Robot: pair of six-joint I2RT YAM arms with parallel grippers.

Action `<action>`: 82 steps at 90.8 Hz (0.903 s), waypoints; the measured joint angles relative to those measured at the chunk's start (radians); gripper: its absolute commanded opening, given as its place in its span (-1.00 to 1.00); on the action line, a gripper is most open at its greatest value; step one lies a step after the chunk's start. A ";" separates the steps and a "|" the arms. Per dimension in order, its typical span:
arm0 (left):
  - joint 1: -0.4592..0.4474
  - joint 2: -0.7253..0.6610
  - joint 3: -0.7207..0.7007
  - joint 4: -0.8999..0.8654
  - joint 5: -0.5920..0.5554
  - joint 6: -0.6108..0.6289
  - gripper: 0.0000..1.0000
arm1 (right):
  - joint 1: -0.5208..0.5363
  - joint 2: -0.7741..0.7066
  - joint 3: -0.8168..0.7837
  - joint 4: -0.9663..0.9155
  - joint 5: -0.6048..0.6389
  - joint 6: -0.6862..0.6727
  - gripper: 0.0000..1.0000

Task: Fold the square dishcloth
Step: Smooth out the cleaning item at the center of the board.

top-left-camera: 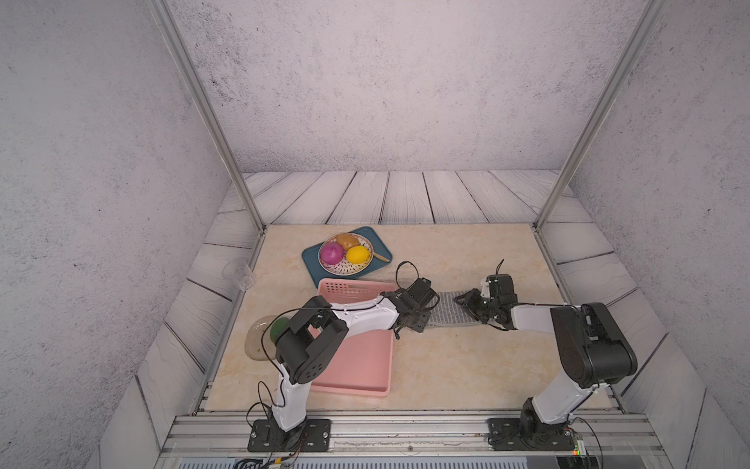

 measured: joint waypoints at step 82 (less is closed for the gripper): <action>0.018 0.125 0.190 0.031 0.050 0.019 -0.69 | 0.047 -0.017 0.164 -0.034 -0.003 0.017 -0.36</action>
